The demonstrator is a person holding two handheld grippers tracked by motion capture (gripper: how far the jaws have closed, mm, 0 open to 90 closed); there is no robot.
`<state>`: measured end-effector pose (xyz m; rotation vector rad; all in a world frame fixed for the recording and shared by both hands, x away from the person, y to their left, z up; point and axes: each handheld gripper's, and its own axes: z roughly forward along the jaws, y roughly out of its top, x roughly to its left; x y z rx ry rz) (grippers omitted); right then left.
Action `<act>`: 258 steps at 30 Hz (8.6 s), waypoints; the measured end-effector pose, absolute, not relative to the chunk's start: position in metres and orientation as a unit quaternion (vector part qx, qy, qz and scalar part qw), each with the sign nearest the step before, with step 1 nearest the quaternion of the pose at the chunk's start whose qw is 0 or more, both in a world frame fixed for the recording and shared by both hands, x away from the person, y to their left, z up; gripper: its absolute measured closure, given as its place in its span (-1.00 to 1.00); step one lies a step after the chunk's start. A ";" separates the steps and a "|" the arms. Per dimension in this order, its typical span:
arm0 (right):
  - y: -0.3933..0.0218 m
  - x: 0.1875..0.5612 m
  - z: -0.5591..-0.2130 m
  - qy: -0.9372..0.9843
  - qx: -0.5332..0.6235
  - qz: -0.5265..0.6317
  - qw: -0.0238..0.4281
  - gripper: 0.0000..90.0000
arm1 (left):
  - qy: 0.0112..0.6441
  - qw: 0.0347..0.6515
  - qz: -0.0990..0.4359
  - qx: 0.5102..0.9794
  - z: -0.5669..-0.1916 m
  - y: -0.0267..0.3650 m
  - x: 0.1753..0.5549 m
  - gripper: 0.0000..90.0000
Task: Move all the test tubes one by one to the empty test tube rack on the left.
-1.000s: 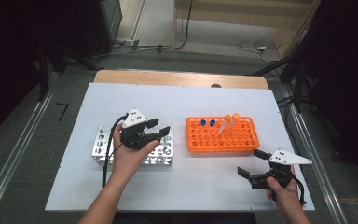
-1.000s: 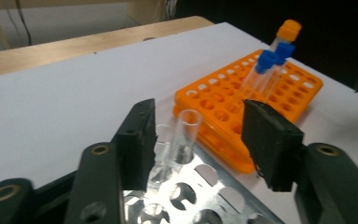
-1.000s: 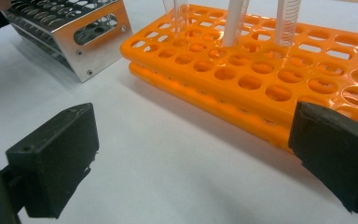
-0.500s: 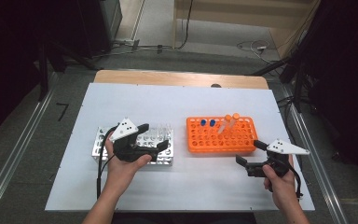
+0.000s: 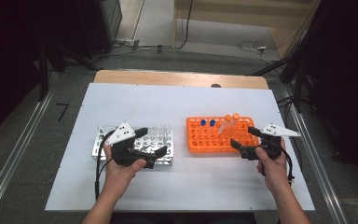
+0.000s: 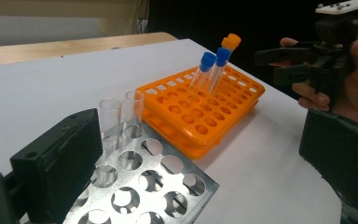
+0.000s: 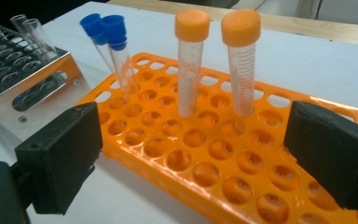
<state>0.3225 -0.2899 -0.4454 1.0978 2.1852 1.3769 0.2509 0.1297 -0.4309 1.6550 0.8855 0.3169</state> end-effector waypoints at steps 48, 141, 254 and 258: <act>-0.269 0.355 -0.442 0.754 0.423 0.445 0.234 0.62 | 0.381 0.571 0.132 0.716 -0.432 0.121 0.250 -1.00; -0.187 0.240 -0.442 0.831 0.226 0.504 0.067 0.12 | 0.260 0.604 0.113 0.744 -0.421 0.065 0.232 0.58; -0.336 0.279 -0.457 0.772 0.371 0.492 0.153 -0.82 | 0.408 0.545 0.175 0.711 -0.423 0.147 0.290 -0.23; -0.333 0.280 -0.454 0.771 0.372 0.493 0.157 -0.82 | 0.405 0.558 0.172 0.704 -0.418 0.147 0.279 -0.53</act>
